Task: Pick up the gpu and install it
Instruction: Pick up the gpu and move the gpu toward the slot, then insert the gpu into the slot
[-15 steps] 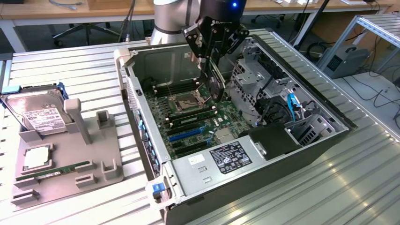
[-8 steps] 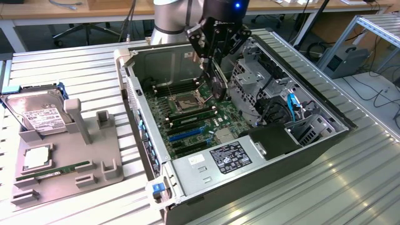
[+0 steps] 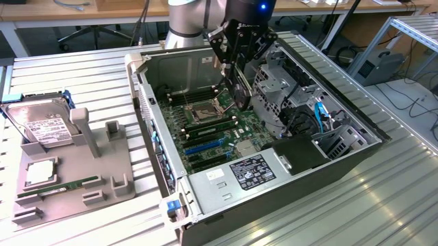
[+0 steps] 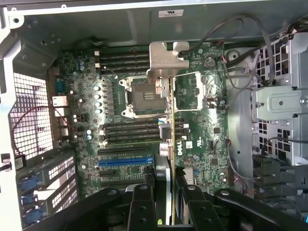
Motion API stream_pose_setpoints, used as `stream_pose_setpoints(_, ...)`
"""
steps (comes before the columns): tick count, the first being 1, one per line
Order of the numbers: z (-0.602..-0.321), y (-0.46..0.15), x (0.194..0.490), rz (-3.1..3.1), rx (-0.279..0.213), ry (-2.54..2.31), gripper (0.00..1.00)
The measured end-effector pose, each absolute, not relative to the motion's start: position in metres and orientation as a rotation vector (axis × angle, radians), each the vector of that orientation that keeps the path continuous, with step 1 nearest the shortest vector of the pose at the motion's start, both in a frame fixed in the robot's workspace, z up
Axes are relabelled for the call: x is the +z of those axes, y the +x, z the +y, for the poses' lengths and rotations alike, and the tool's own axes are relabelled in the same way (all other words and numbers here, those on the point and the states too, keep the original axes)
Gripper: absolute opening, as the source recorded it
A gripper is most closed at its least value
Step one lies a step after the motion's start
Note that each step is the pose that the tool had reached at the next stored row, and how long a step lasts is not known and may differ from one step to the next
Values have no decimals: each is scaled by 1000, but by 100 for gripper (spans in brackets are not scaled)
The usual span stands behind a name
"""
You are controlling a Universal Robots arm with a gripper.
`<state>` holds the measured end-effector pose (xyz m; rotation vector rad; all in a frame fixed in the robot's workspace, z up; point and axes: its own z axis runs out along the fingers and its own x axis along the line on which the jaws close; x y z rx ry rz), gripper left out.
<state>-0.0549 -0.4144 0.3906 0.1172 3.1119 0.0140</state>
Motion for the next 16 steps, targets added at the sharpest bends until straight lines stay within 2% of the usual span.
stream_pose_setpoints(16, -414, -48, 389, 3112, 14, 117, 27)
